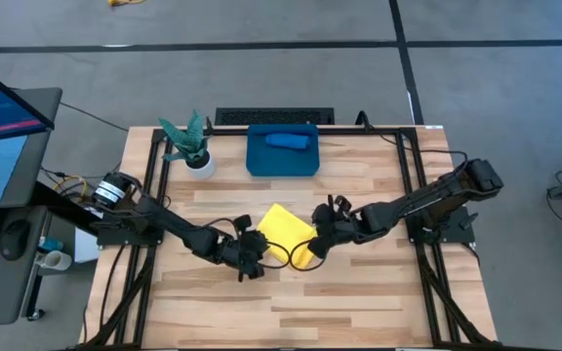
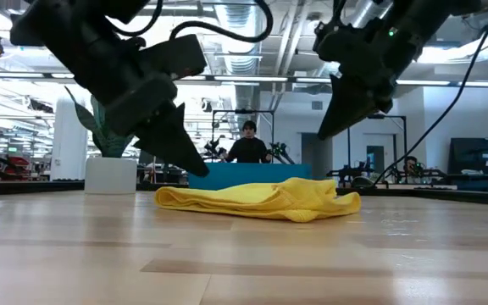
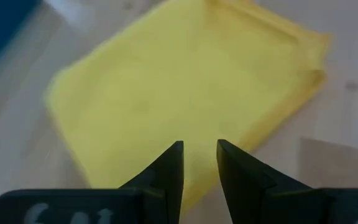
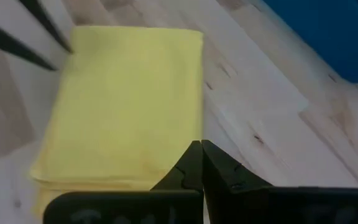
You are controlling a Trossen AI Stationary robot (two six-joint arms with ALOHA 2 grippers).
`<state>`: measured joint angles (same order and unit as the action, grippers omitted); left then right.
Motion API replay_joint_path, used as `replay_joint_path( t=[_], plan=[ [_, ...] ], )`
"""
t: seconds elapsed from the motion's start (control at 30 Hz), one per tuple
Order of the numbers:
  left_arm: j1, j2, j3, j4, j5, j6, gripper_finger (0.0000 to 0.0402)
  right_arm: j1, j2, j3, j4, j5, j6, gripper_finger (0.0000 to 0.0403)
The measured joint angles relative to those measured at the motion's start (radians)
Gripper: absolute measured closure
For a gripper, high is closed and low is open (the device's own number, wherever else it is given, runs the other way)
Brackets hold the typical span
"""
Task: Roll microfiber towels into tight, uniform cylinder then place into a basket
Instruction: Roll the yellow microfiber towel
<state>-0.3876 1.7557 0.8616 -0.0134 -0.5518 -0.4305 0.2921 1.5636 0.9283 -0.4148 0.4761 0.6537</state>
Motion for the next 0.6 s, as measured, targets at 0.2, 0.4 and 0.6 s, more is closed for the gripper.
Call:
replay_joint_path(
  t=[0.2, 0.4, 0.6],
  plan=[
    [0.024, 0.000, 0.000, -0.015, 0.060, 0.017, 0.0313, -0.013, 0.000, 0.000, -0.026, 0.001, 0.000, 0.0380],
    [0.049, 0.000, -0.001, -0.049, 0.083, 0.011, 0.0313, -0.011, 0.000, 0.000, -0.026, 0.001, 0.000, 0.0381],
    [0.080, 0.000, -0.001, -0.058, 0.146, 0.047, 0.0313, -0.011, 0.000, 0.000, -0.025, 0.000, 0.001, 0.0380]
  ],
)
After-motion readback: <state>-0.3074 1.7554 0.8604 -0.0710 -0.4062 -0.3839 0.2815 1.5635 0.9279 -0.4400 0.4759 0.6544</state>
